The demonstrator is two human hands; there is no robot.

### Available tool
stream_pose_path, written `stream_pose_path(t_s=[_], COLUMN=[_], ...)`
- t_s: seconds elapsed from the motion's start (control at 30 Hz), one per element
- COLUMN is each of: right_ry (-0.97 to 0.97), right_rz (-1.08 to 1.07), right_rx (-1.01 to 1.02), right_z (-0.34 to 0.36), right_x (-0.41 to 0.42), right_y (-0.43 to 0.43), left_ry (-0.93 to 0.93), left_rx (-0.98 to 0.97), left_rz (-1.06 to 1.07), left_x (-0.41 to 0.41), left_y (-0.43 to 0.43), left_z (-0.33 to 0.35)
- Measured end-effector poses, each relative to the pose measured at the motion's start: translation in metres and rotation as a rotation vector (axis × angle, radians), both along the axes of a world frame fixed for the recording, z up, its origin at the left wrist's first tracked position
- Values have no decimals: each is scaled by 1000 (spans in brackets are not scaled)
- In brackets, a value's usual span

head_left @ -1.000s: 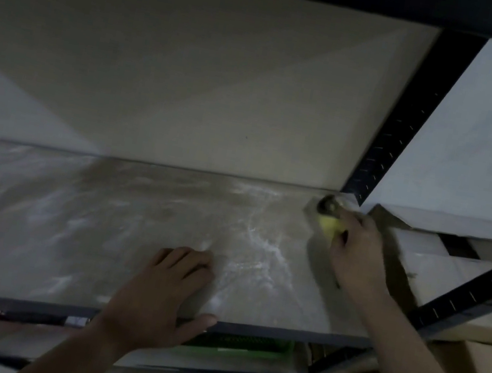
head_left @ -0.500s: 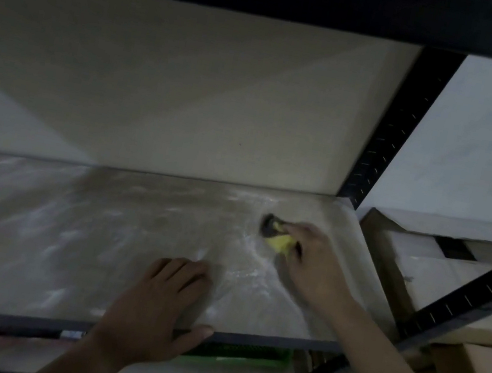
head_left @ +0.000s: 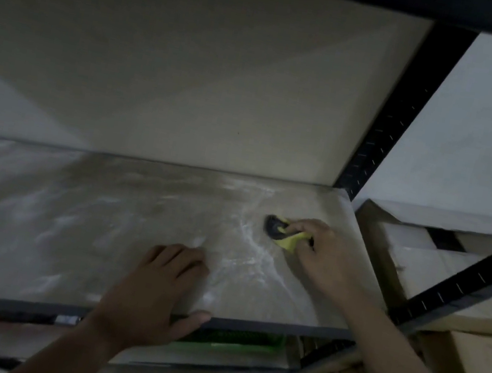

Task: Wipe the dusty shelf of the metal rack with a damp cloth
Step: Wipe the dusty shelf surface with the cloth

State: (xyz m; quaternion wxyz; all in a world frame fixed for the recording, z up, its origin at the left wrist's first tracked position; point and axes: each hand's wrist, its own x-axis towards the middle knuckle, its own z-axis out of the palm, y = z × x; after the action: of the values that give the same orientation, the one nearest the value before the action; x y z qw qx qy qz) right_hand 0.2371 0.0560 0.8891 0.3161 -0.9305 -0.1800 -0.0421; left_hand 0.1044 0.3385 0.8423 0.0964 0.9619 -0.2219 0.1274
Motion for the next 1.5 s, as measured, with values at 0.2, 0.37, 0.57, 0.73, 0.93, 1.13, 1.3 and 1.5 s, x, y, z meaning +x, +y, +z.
stream_pose_path(t_s=[0.2, 0.37, 0.57, 0.73, 0.93, 1.13, 1.3, 1.5], right_ry=[5, 50, -94, -129, -48, 165, 12, -19], right_rz=[-469, -525, -350, -256, -175, -518, -449, -148], right_rx=[-280, -455, -429, -441, -338, -611, -523, -250], right_z=[0, -6, -20, -20, -10, 10, -14, -4], right_x=[87, 91, 19, -58, -80, -29, -77, -105], right_y=[-24, -19, -20, -3, -6, -37, -21, 49], left_ry=[1, -15, 6, 17, 29, -18, -21, -4], left_rx=[-12, 7, 1, -25, -42, -23, -15, 4], left_rz=[-10, -9, -1, -9, -1, -7, -13, -1], left_x=[1, 2, 1, 1, 0, 1, 0, 1], left_y=[0, 0, 2, 2, 1, 0, 2, 0], left_z=[0, -2, -2, -2, -2, -2, -3, 1])
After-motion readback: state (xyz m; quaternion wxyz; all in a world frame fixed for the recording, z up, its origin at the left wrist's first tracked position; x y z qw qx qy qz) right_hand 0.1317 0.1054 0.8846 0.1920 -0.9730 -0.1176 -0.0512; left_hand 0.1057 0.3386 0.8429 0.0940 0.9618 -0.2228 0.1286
